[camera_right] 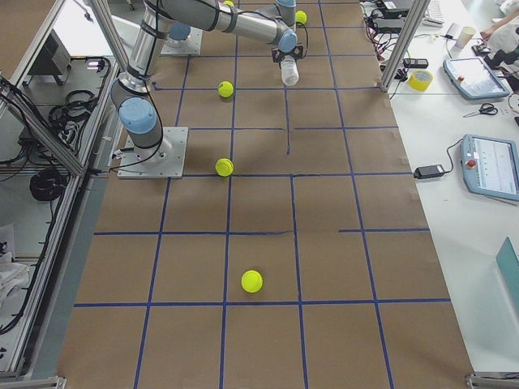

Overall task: Lift up tennis ball bucket
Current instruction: 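Carry the can with the right gripper toward the table center, then lay the can on its side and open the right gripper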

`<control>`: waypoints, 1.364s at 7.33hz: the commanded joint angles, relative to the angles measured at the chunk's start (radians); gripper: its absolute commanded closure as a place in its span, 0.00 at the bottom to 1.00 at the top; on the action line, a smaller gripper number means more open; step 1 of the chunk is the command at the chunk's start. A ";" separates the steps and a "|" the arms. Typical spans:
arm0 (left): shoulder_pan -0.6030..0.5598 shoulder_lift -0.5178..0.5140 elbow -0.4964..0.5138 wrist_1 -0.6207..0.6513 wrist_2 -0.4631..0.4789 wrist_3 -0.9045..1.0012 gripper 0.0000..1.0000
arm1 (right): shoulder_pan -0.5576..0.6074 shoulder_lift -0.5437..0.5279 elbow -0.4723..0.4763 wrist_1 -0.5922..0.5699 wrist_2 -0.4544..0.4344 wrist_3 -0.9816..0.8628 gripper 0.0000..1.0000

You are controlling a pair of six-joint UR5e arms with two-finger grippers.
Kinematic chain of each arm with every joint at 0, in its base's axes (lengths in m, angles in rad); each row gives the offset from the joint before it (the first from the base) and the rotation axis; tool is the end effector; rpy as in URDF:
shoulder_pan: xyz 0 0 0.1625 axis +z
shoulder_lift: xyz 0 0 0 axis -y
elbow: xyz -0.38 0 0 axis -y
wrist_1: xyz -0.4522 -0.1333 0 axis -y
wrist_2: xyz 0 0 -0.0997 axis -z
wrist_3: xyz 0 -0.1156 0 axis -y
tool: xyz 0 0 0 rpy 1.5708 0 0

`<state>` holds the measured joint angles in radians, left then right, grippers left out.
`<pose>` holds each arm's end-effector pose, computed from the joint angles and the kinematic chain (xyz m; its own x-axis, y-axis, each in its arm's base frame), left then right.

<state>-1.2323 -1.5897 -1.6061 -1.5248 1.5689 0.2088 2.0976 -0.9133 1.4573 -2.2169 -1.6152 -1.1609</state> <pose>0.0592 -0.5702 0.4015 -0.9916 -0.1294 0.0036 -0.1293 0.9916 0.0076 0.4779 -0.5667 0.1245 0.1137 -0.9873 0.1111 -0.9934 -0.1144 -0.0001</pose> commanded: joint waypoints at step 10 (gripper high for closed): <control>-0.006 -0.047 -0.043 0.005 -0.183 -0.005 0.00 | -0.259 -0.267 0.003 0.234 0.215 0.079 0.00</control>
<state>-1.2356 -1.6205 -1.6216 -1.5263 1.4586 0.2097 1.8983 -1.1144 1.4539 -2.0457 -1.4110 -1.1076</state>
